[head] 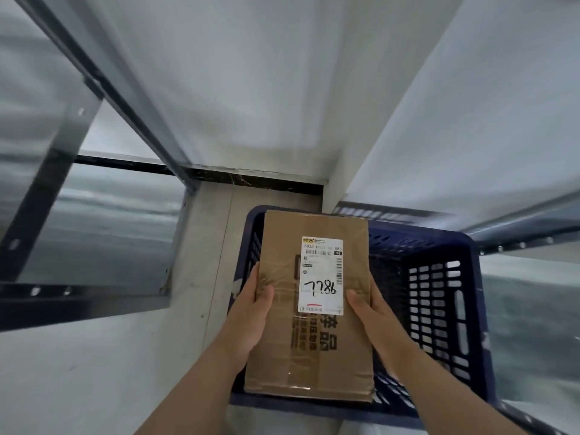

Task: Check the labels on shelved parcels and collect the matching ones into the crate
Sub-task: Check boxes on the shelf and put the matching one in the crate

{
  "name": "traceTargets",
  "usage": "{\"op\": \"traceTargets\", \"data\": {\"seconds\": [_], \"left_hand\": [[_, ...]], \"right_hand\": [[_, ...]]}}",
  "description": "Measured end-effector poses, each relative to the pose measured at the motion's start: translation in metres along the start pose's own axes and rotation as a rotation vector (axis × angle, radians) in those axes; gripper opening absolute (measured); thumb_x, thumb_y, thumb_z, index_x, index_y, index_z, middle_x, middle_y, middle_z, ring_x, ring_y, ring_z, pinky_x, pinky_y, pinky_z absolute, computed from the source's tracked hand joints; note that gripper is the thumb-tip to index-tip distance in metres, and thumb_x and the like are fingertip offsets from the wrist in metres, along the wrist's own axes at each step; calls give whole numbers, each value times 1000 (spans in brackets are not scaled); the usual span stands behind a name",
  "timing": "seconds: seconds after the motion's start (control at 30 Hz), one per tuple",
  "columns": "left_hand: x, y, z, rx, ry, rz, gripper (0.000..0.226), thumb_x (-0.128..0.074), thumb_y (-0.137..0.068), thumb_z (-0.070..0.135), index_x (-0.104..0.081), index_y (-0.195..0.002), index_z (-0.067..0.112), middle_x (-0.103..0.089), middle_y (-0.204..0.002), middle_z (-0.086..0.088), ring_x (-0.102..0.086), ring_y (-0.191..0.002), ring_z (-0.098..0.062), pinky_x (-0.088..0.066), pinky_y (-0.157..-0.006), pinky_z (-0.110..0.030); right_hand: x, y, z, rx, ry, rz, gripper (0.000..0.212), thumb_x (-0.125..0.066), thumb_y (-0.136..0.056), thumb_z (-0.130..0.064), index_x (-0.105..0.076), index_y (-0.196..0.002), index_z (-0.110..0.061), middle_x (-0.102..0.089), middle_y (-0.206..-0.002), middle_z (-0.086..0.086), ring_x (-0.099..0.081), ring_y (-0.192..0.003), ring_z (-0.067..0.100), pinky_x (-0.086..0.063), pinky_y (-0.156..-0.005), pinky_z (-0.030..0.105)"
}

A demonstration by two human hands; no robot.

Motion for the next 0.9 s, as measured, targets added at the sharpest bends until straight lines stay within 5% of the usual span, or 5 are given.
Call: {"op": "traceTargets", "data": {"seconds": [0.17, 0.33, 0.43, 0.53, 0.9], "left_hand": [[7, -29, -24, 13, -241, 157, 60, -40, -111, 24, -17, -162, 44, -45, -158, 8, -42, -146, -21, -31, -123, -44], [-4, -37, -18, -79, -592, 269, 79, -49, -108, 18, 5, -164, 30, -39, -161, -6, -50, -138, -23, -45, -103, -30], [-17, -40, -23, -174, -916, 257, 87, -52, -107, 24, 16, -162, 24, 5, -174, -8, -12, -160, -26, -23, -124, -35], [-29, -40, -34, -219, -1169, 185, 83, -44, -110, 24, 21, -160, 24, 29, -169, -10, 22, -157, -30, 5, -123, -38], [-38, -38, -40, -97, -1395, 25, 89, -48, -105, 18, 21, -160, 10, 28, -168, -16, 24, -156, -33, 4, -127, -46]], "right_hand": [[-8, -35, 35, -49, 61, -2, 58, -58, -106, -31, -36, -154, -56, -75, -127, -15, -74, -115, 14, -58, -103, 46], [-12, -50, 57, -76, 94, 60, 58, -57, -107, -34, -32, -154, -56, -69, -135, -14, -68, -123, 17, -54, -109, 49], [-15, -56, 67, -84, 166, 91, 66, -56, -107, -36, -21, -161, -53, -60, -146, -11, -59, -132, 19, -46, -117, 48], [-19, -61, 74, -97, 228, 89, 70, -53, -108, -34, -13, -165, -47, -56, -143, -11, -55, -134, 18, -44, -118, 41], [-19, -65, 64, -205, 624, 149, 75, -44, -109, -45, -5, -167, -19, -52, -156, 14, -54, -138, 36, -45, -115, 44]]}}
Point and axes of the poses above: each hand's wrist, its own y-axis away from the middle knuckle, its own x-axis out of the back of the hand, z = x × y, the point moved 9 cm from there along -y, towards the middle knuckle
